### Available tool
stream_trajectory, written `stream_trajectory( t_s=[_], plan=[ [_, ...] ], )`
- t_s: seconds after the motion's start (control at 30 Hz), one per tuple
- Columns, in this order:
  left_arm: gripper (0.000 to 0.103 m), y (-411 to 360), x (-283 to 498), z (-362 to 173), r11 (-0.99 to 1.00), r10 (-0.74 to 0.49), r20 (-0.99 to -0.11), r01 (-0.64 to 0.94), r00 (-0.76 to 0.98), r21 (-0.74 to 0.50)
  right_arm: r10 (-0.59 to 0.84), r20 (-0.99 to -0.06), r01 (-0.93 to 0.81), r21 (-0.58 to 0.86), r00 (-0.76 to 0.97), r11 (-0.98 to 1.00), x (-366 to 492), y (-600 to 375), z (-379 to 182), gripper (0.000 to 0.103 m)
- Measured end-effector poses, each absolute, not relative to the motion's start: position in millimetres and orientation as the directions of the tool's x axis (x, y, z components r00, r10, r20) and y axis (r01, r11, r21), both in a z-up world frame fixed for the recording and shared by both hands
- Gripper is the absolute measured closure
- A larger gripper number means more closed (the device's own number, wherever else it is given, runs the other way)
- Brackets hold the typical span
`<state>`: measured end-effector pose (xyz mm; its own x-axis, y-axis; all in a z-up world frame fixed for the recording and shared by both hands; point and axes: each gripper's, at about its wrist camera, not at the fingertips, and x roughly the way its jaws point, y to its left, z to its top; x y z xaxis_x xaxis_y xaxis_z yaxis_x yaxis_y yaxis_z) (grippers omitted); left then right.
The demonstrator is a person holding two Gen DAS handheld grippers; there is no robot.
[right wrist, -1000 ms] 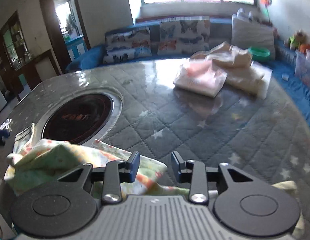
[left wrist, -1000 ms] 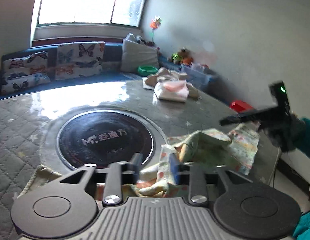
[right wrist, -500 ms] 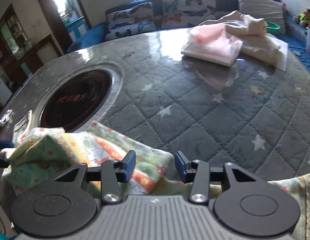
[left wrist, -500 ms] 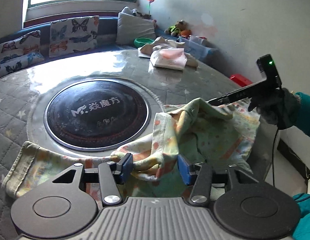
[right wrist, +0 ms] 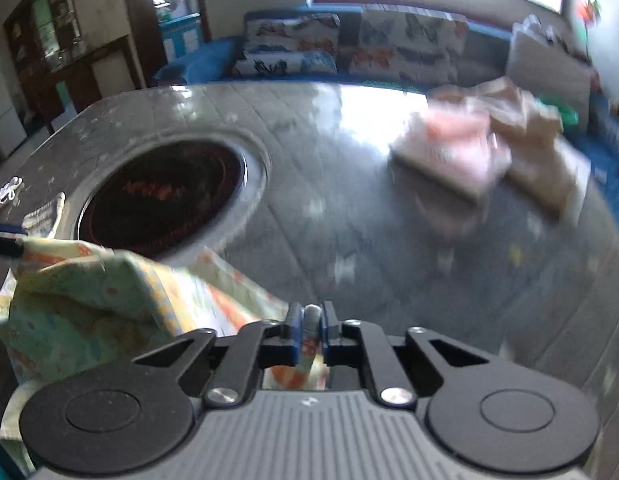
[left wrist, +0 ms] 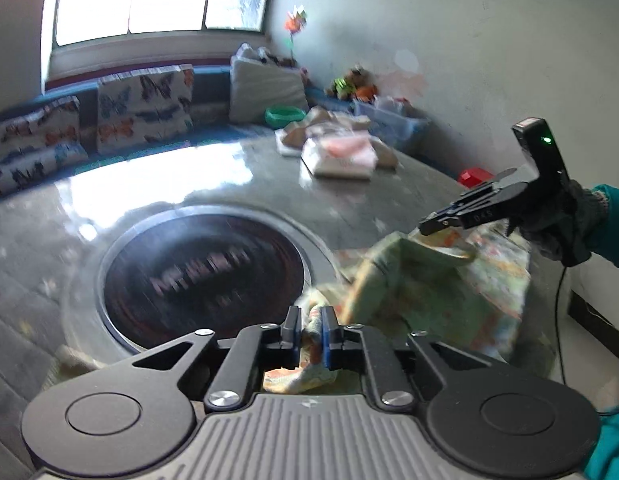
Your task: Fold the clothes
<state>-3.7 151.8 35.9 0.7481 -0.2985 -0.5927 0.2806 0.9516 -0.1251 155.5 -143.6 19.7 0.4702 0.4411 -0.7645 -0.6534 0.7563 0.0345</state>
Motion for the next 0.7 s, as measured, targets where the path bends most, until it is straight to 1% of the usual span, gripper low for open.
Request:
stream_trajectory(
  t_s=[0.1, 0.17, 0.27, 0.3, 0.33, 0.37, 0.4, 0.43, 0.5, 0.53, 0.7],
  plan=[
    [0.093, 163, 18, 44, 0.967, -0.243, -0.58, 0.239, 0.777, -0.085, 0.44, -0.733, -0.674, -0.033, 0.519, 0.738, 166, -125, 37, 0.098],
    [0.093, 171, 35, 48, 0.981, -0.184, -0.568, 0.189, 0.802, -0.051, 0.43, -0.69, -0.661, -0.094, 0.582, 0.744, 176, -109, 48, 0.099],
    [0.093, 184, 58, 49, 0.995, -0.091, -0.535, 0.092, 0.84, -0.024, 0.405, -0.581, -0.583, -0.151, 0.706, 0.799, 192, -97, 63, 0.098],
    [0.092, 189, 66, 47, 0.998, -0.061, -0.528, 0.056, 0.847, -0.027, 0.397, -0.555, -0.551, -0.137, 0.731, 0.823, 200, -95, 66, 0.096],
    [0.089, 193, 73, 45, 0.999, -0.032, -0.521, 0.02, 0.853, -0.029, 0.38, -0.555, -0.522, -0.117, 0.74, 0.845, 207, -94, 65, 0.087],
    [0.086, 198, 79, 40, 0.999, -0.024, -0.529, 0.002, 0.848, -0.043, 0.359, -0.564, -0.494, -0.1, 0.743, 0.864, 215, -92, 63, 0.071],
    [0.08, 201, 83, 35, 0.999, -0.009, -0.541, -0.018, 0.841, -0.043, 0.339, -0.57, -0.475, -0.103, 0.748, 0.874, 219, -90, 59, 0.065],
    [0.074, 204, 85, 30, 0.998, 0.008, -0.553, -0.038, 0.833, -0.042, 0.338, -0.586, -0.48, -0.1, 0.736, 0.872, 219, -90, 54, 0.065],
    [0.068, 210, 84, 22, 0.997, 0.028, -0.572, -0.066, 0.82, -0.045, 0.354, -0.63, -0.514, -0.084, 0.691, 0.854, 214, -91, 43, 0.066],
    [0.063, 212, 80, 20, 0.996, 0.029, -0.579, -0.072, 0.815, -0.051, 0.366, -0.654, -0.539, -0.077, 0.663, 0.839, 208, -92, 37, 0.066],
    [0.052, 221, 52, 9, 0.991, 0.053, -0.61, -0.115, 0.791, -0.063, 0.443, -0.736, -0.687, -0.042, 0.512, 0.726, 166, -81, 11, 0.066]
  ],
)
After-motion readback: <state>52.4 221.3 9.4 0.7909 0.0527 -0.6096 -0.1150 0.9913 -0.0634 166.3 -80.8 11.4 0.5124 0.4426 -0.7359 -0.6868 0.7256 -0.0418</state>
